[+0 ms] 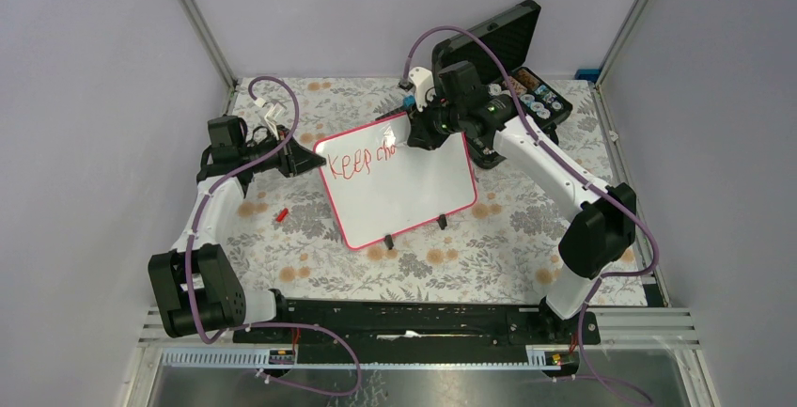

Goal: Write a sentence on the whiteboard

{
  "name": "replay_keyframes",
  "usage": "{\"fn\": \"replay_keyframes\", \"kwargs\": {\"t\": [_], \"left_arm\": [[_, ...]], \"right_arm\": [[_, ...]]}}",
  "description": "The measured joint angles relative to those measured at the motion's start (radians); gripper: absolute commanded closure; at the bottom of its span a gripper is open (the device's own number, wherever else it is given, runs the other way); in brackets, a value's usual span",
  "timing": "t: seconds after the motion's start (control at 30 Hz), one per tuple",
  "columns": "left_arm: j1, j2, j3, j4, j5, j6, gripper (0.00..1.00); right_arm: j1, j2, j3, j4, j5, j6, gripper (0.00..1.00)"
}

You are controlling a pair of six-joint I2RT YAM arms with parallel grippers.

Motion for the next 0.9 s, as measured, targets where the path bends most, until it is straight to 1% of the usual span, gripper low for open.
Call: {"fn": "replay_keyframes", "kwargs": {"t": [0.5,0.9], "left_arm": [[0.0,0.0,0.0,0.0,-0.001,0.0,1.0],[0.0,0.0,0.0,0.0,0.001,0.0,1.0]], "right_arm": [[0.0,-0.005,-0.035,0.006,-0.02,0.0,1.0],[0.0,-0.024,-0.049,-0.001,0.001,-0.02,1.0]]}}
